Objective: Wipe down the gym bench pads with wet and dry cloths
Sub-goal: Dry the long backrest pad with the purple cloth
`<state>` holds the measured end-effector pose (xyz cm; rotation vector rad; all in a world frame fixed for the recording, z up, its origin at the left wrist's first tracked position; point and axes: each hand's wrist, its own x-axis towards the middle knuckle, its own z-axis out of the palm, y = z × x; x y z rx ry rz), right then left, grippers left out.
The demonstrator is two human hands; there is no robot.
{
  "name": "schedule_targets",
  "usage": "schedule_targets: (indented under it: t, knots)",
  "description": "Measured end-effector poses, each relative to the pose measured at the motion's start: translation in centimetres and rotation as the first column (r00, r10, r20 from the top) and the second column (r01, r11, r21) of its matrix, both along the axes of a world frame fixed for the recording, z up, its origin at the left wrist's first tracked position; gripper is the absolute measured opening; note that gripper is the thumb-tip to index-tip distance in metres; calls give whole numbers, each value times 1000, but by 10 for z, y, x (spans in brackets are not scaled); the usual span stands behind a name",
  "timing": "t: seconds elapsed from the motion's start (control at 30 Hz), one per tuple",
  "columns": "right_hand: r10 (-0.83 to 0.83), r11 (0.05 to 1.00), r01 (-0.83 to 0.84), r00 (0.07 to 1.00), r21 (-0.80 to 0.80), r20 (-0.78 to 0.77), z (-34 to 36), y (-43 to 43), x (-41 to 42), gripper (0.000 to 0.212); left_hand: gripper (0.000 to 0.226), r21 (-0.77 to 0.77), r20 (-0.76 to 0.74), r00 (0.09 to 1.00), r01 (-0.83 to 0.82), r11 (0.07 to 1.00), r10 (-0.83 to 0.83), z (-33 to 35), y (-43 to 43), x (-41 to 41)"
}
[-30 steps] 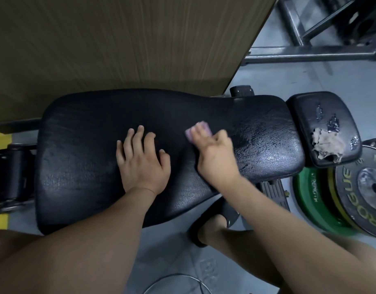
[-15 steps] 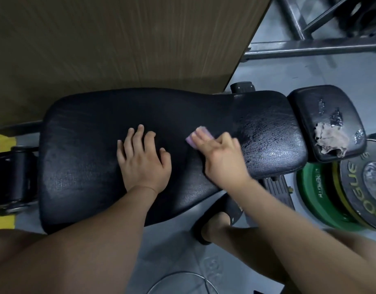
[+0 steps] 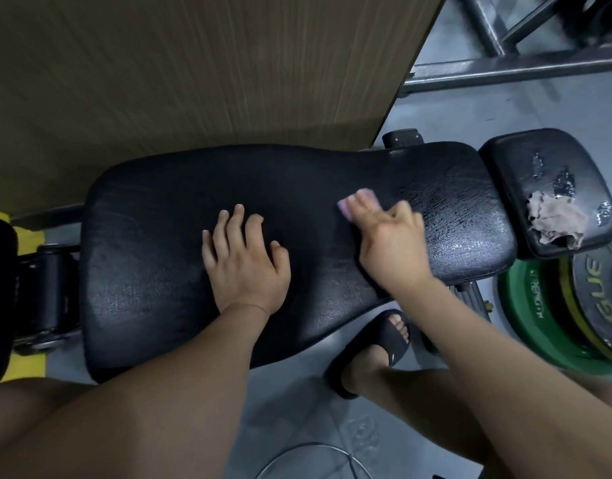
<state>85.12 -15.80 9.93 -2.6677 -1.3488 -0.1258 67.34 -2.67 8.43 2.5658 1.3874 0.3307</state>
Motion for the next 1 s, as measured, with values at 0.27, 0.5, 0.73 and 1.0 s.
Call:
schedule_targets:
  t: [0.27, 0.5, 0.73, 1.0]
  knots:
    - [256, 966, -255, 966, 42, -39, 0, -5, -52, 56, 46, 4, 0, 1000, 5, 1000, -5, -1, -1, 0]
    - [-165, 986, 165, 985, 3, -49, 3, -9, -5, 52, 45, -1, -7, 1000, 8, 1000, -8, 0, -2, 0]
    - [248, 968, -248, 969, -24, -7, 0, -48, -28, 53, 44, 7, -9, 1000, 13, 1000, -13, 1, -4, 1]
    - [-54, 998, 56, 993, 11, -101, -8, -36, -35, 61, 44, 15, -9, 1000, 18, 1000, -18, 1, -6, 1]
